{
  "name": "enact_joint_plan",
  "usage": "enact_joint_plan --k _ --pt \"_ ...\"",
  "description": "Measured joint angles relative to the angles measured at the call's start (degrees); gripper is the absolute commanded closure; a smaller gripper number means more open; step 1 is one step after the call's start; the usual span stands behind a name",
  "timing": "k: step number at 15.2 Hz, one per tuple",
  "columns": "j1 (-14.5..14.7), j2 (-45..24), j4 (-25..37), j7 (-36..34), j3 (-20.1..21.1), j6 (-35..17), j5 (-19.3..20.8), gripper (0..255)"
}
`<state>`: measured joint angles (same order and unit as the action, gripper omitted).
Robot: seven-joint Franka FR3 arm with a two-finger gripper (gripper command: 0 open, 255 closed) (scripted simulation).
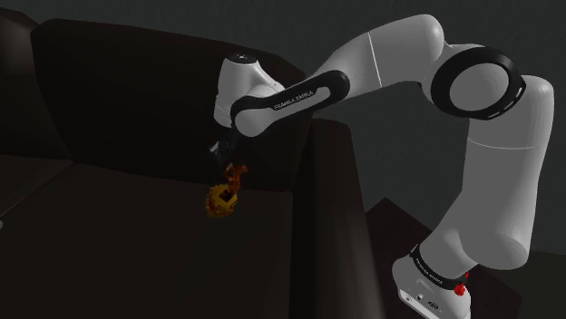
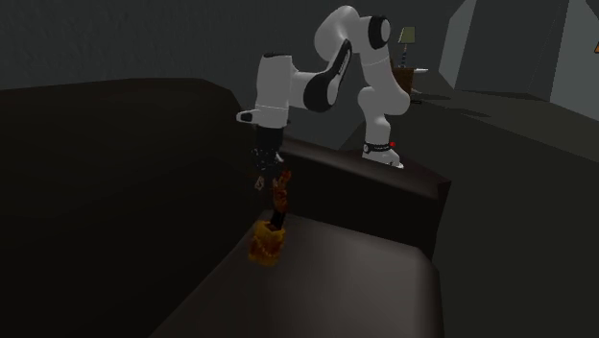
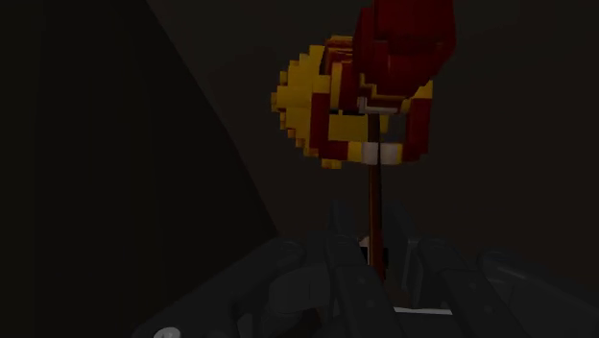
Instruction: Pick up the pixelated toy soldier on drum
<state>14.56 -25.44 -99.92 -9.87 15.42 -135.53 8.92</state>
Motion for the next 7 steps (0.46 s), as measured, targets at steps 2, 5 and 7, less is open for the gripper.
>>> enact_joint_plan --k 2,5,7 --pt "-0.28 0.85 0.42 0.43 0.18 1.23 -0.39 255" --pt "-0.25 1.59 1.63 0.52 0.38 3.17 -0.72 255" --pt "-0.32 2.20 1.98 0.66 0.50 4.10 -0.94 255"
